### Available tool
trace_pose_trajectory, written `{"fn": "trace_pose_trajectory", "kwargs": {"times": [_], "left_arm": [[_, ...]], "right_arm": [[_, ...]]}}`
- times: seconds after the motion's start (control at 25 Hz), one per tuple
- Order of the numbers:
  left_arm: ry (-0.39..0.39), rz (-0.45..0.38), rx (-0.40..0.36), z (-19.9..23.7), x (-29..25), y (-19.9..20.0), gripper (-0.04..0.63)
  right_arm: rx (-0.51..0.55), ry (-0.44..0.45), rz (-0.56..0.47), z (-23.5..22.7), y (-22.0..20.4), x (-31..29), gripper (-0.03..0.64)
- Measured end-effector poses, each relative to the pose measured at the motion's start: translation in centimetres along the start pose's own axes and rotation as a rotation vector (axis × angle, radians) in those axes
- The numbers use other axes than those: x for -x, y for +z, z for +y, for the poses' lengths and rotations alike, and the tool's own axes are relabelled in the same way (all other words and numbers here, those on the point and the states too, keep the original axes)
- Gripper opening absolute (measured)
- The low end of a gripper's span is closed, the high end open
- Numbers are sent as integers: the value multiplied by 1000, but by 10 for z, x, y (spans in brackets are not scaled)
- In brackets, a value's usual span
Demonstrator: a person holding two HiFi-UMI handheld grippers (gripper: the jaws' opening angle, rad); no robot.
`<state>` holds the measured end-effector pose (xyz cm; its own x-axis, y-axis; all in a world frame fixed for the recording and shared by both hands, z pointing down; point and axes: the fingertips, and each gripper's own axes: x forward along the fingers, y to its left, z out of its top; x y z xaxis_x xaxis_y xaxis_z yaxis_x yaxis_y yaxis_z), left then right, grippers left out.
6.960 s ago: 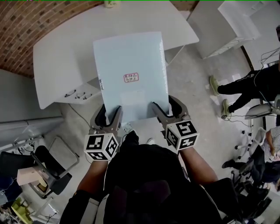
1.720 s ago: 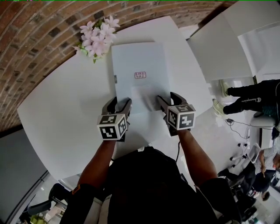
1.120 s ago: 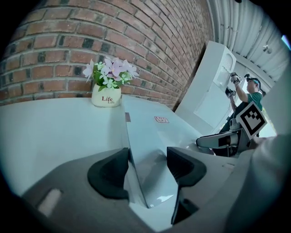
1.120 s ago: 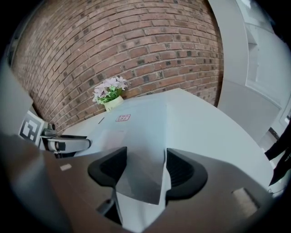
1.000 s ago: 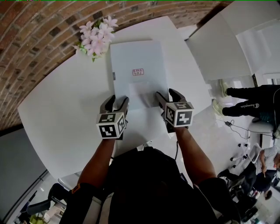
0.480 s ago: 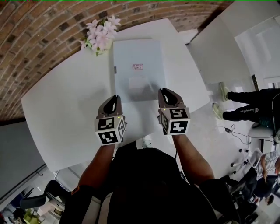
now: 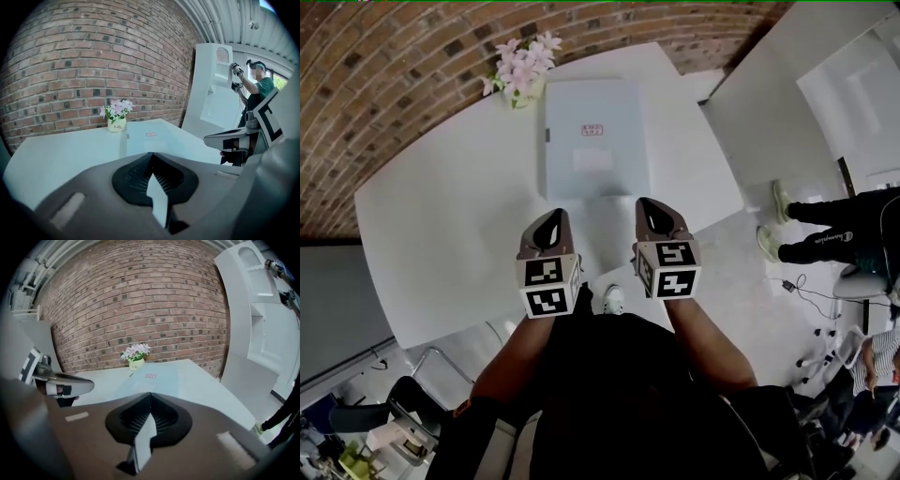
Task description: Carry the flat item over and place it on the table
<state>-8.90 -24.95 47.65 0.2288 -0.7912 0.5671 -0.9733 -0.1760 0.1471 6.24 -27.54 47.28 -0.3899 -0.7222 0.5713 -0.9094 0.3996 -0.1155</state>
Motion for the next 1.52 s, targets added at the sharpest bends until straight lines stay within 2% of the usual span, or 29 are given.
{"fn": "trace_pose_trajectory", "kwargs": {"times": [0.96, 1.32, 1.52], "left_arm": [[30, -75, -26, -89, 113, -37, 3], [75, -51, -83, -82, 150, -56, 3], [83, -57, -87, -71, 168, -66, 3]], "right_arm": [[52, 108, -110, 33, -37, 137, 0], [53, 171, -125, 70, -57, 162, 0], [62, 177, -129, 91, -65, 167, 0]]}}
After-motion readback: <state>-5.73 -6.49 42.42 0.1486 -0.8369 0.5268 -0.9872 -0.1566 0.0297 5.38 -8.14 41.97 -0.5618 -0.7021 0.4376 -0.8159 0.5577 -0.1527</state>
